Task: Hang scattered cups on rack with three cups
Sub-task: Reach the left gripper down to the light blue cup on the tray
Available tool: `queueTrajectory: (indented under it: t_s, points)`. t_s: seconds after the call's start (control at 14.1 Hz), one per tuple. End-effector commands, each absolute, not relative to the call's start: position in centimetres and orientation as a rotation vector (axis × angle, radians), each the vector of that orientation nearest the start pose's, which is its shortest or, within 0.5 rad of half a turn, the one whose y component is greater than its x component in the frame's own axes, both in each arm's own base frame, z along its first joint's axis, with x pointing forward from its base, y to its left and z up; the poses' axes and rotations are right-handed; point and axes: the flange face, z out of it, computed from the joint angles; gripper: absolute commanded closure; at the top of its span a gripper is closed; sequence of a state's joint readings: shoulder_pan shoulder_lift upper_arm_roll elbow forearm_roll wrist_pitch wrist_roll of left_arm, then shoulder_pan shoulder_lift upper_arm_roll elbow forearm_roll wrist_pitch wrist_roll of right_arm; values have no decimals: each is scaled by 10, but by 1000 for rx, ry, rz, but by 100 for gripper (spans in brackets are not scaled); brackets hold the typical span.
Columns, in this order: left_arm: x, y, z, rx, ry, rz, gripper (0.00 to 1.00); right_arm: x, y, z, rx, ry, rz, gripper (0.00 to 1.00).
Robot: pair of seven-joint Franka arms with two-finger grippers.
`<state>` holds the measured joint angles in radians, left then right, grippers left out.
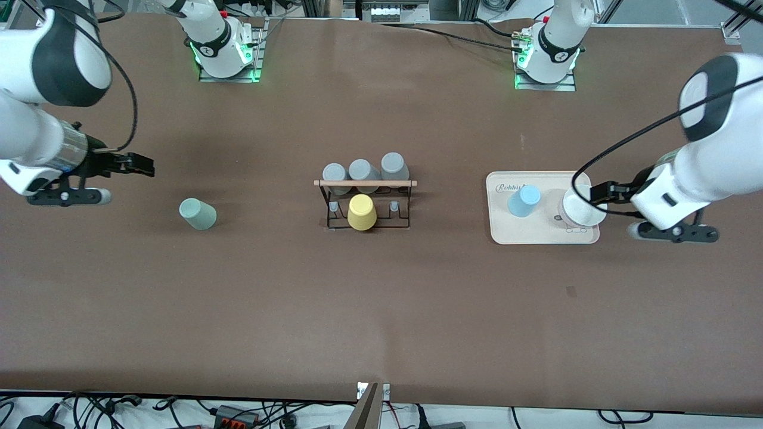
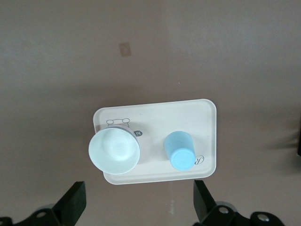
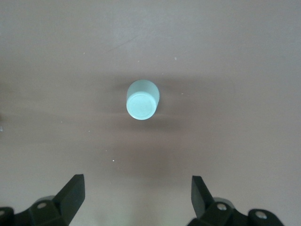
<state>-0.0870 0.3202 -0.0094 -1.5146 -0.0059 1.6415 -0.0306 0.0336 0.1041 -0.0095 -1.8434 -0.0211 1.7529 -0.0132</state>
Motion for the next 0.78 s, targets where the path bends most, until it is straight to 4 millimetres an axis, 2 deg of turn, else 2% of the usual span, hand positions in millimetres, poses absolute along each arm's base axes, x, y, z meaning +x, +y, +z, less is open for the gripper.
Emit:
queueTrajectory:
  t_s: [0.0,0.14,0.28,0.42,0.57,0.71]
  points:
    - [639,-78,441,-3121,192,355,0,554,16,460,-3148,-61,283,0]
    - [642,-85,424,-3118,202,389,0,554,16,458,-3148,-61,295,0]
    - [638,-96,399,-3111,237,465,0,554,16,456,-3147,-63,312,0]
    - [627,-108,377,-3104,264,529,0,554,17,455,-3147,-63,317,0]
    - [623,-108,363,-3106,265,520,0,553,21,454,-3147,-78,319,0]
    - [612,-112,343,-3115,276,478,0,550,17,447,-3144,-71,341,0]
